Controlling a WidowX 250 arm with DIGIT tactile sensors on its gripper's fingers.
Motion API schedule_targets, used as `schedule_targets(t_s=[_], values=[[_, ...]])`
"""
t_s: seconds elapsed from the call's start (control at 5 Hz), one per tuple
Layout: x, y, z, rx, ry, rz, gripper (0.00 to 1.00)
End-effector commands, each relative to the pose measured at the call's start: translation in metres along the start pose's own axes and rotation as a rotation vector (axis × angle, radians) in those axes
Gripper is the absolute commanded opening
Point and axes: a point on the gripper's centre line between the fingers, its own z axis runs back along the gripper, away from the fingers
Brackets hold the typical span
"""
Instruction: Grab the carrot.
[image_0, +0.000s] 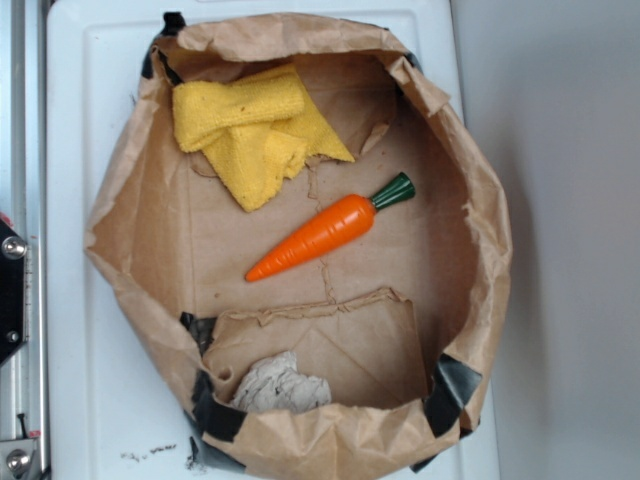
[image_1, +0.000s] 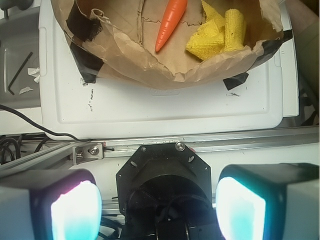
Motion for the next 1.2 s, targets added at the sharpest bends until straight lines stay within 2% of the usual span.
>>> schedule_targets(t_s=[0.0, 0.2, 0.6, 0.8, 1.0], values=[[0.0, 0.0, 0.0, 0.0, 0.0, 0.0, 1.0], [0.042, 0.037, 0.029, 0.015, -0.042, 0.045, 1.0], [0.132, 0.058, 0.007, 0.02, -0.102, 0.05, 1.0], [0.108, 0.057, -0.02, 0.033, -0.091, -0.002, 1.0], [0.097, 0.041, -0.043, 0.068, -0.023, -0.043, 1.0]])
